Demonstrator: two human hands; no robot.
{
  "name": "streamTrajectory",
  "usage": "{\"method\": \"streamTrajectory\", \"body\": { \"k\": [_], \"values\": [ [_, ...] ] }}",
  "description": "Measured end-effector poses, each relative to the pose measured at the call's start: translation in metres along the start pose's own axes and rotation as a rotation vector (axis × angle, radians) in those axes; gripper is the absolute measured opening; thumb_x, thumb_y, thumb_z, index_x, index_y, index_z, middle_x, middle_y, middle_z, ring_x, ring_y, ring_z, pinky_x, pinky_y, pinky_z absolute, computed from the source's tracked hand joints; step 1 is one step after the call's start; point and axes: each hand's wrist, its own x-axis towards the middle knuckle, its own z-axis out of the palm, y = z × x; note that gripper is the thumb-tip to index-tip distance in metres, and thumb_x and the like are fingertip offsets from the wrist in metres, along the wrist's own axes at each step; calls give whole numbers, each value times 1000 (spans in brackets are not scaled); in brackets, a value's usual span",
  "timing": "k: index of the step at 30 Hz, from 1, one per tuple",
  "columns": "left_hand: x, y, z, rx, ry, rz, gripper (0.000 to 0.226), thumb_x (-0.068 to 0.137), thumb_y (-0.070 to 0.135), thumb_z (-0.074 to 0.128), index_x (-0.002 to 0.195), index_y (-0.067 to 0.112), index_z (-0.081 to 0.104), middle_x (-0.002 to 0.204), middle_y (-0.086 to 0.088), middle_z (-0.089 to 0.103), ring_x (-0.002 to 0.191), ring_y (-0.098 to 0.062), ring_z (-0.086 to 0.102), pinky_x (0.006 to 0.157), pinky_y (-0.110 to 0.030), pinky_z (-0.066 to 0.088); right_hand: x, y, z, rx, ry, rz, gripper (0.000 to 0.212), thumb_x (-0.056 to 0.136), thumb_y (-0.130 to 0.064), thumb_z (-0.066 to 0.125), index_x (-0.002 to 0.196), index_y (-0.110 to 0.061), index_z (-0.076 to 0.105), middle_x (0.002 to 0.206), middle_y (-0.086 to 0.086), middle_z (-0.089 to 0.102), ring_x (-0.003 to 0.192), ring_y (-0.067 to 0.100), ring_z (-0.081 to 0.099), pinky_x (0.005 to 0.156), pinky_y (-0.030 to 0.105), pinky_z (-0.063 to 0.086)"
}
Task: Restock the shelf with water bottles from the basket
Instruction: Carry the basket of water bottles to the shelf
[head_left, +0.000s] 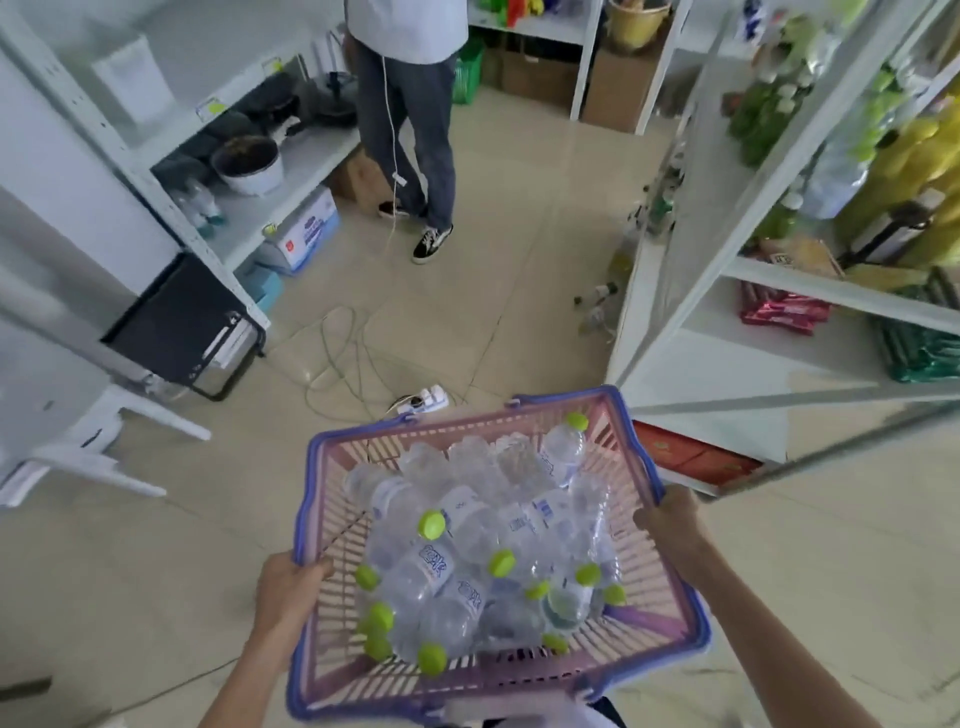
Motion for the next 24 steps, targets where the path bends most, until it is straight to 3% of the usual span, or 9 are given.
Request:
{"method": "streamTrajectory", "body": {
  "k": [2,6,9,11,13,18,22,24],
  "values": [
    [45,48,3,39,16,30,10,81,3,75,75,-5,73,63,-21,68,66,-32,68,64,-40,54,39,-47,9,9,-8,18,18,67,-3,70,56,-5,56,47,3,44,40,18,41,41,24,30],
    [112,139,0,47,11,21,7,82,-4,72,77,-9,70,55,-12,64,54,-23,61,40,-20,48,107,-138,13,-6,-8,23,16,72,-3,70,61,1,59,53,6,47,44,19,41,40,25,26],
    [171,202,1,73,8,0,17,73,7,78,75,-8,71,68,-26,70,70,-37,70,67,-40,58,153,-197,12,1,-4,67,10,72,-5,69,69,3,64,58,8,54,50,22,49,42,24,31],
    [211,246,7,97,-15,20,12,74,6,76,72,-4,70,73,-28,71,74,-39,71,73,-48,57,183,-229,12,10,8,97,10,72,-8,68,75,2,67,62,9,59,51,22,53,43,24,35],
    [247,293,19,104,-46,41,10,75,4,77,76,-5,71,75,-27,71,75,-37,70,73,-46,55,209,-258,13,21,40,112,10,73,-9,67,74,0,67,64,10,60,50,22,54,42,24,36],
    [338,397,55,151,-135,109,34,59,22,73,82,-3,73,76,-25,72,71,-31,70,69,-41,54,274,-322,5,87,132,152,11,76,-6,67,75,5,67,62,8,57,46,21,49,38,22,32],
    [392,495,100,248,-195,189,28,69,13,78,87,-8,73,73,-25,71,64,-31,68,67,-42,57,324,-355,-20,155,199,215,12,75,-3,67,72,9,66,55,5,53,45,20,48,40,23,32],
    [409,545,128,283,-214,239,25,74,9,80,87,-11,73,76,-25,71,68,-32,68,62,-33,56,350,-365,-33,184,224,246,12,73,-3,66,65,6,63,53,4,51,47,20,49,42,25,34]
  ]
}}
